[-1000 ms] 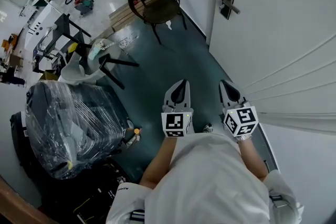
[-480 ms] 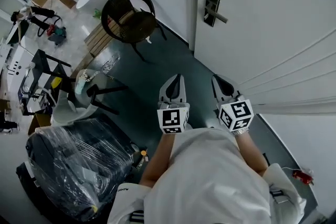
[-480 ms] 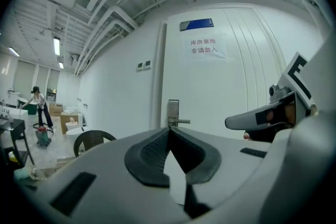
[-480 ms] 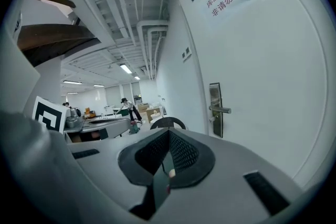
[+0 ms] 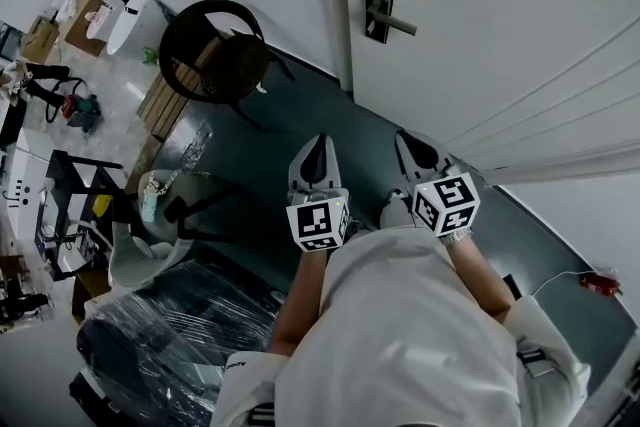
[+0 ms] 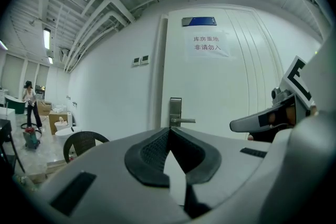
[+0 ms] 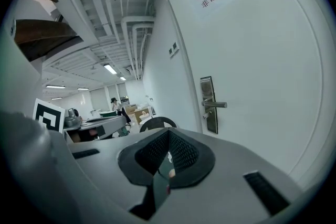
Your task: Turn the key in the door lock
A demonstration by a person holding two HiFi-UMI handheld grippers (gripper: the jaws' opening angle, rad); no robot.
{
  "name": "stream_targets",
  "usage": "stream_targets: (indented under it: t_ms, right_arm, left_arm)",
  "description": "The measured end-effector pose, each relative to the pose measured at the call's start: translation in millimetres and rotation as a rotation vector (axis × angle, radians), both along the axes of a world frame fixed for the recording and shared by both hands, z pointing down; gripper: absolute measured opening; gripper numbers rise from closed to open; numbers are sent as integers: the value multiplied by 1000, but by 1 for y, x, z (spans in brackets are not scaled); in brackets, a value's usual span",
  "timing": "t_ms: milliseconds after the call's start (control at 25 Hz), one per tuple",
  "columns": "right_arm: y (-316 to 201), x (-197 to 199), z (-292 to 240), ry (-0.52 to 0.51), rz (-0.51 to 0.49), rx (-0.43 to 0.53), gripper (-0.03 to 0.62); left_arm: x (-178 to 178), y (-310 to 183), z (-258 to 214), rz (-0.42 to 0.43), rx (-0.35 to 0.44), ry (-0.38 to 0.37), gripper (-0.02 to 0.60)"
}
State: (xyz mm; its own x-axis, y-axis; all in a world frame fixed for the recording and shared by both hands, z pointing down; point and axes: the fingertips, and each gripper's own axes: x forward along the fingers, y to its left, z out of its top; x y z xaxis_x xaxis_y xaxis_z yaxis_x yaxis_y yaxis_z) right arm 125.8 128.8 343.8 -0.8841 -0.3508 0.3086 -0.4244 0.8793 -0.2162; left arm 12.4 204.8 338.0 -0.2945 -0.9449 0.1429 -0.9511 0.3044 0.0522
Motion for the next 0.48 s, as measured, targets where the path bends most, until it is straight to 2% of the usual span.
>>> stream_targets:
  t_ms: [200, 480]
  right_arm:
    - [-26, -20, 8, 10, 17, -14, -8]
    - [-94, -61, 31, 33, 43, -55, -8]
  left_arm:
    - [-17, -25, 14, 12, -33, 10, 9]
    - [-49, -76, 30, 11, -100, 7, 9]
